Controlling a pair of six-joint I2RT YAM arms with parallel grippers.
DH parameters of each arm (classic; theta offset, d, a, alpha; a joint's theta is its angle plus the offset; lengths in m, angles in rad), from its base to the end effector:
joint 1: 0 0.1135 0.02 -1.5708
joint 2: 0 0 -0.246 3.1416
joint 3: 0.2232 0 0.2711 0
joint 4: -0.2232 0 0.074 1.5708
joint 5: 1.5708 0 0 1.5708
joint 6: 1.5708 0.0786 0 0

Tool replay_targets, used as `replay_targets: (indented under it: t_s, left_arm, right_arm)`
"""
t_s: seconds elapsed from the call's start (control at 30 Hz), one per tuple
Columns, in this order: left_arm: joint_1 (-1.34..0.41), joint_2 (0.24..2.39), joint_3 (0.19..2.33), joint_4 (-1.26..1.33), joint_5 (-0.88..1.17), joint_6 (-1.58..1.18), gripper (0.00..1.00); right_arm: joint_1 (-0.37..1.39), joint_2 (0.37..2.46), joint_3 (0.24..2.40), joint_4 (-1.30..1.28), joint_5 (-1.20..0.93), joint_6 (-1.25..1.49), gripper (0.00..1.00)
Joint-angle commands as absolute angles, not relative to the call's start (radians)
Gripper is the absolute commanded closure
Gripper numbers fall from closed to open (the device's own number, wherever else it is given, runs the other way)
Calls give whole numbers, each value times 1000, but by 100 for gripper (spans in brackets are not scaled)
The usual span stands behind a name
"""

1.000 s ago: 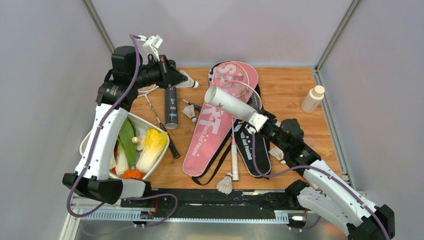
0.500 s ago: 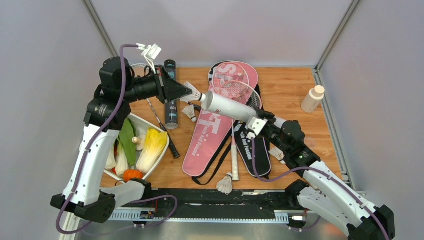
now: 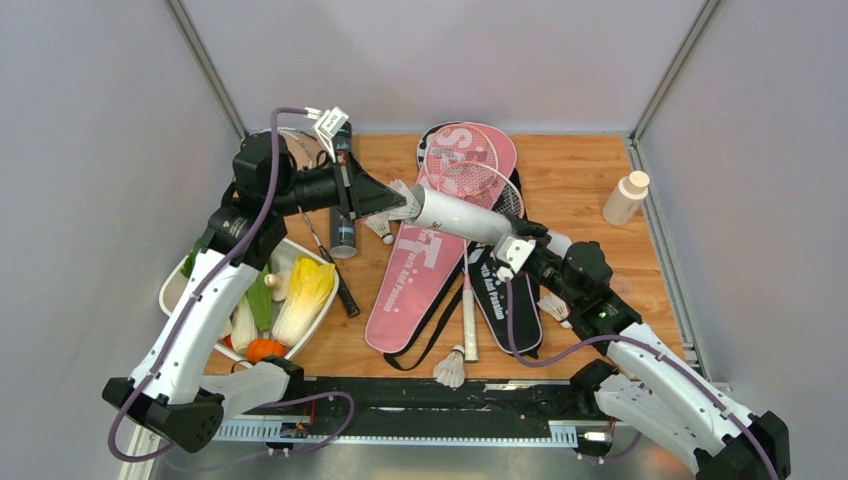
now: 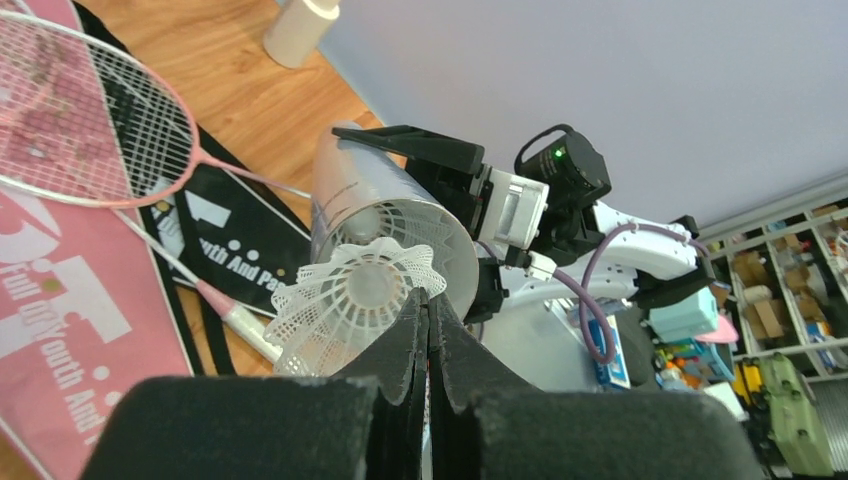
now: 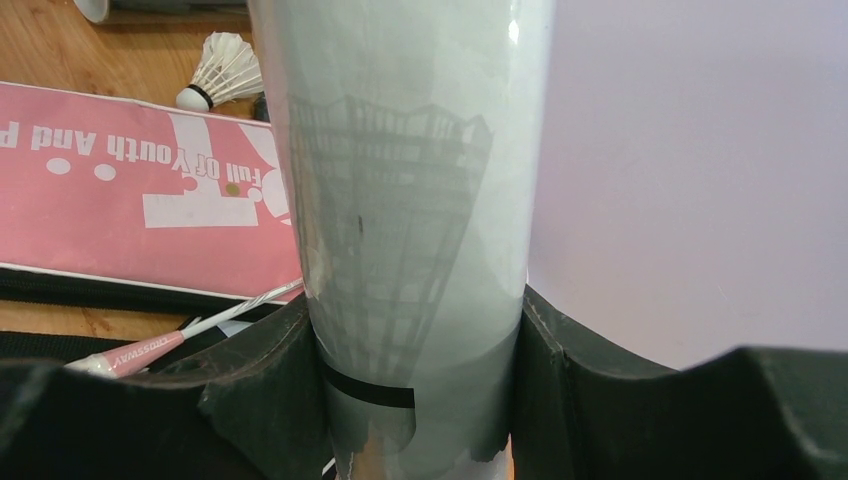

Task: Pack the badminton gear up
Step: Place the shuttlecock at the shuttle tube.

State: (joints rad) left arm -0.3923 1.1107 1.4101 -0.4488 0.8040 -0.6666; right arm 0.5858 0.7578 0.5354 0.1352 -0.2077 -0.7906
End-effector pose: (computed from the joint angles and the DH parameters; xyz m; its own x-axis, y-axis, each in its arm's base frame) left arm 0.2304 -0.1566 0.4501 -0.6790 -0.1833 -0.7109 0.6406 0.3251 -0.6957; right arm 0.2100 0.1588 0.2697 0.4551 -0.5327 -0.7135 -0.5525 0.4594 -0.6954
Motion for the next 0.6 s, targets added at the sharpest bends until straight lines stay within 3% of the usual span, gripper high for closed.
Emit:
replay_targets:
  t_s: [0.0,0.33,0.43,0.57]
  left_arm:
    - [-440,1108,1383,-284,805,-730,100]
    - [-488,1113,1303,-172,783,-773,98]
    - [-489,1108,1321,-247,758,-729,75]
    - [-488,1108,1389,-379,724,-634,56]
  right_arm:
    - [593,751,547,239,-239,-782,82]
    - [607,791,562,270,-260,-723,82]
    - [610,772,549,300,-266,-693,82]
    - [611,759,524,317,-273,-692,82]
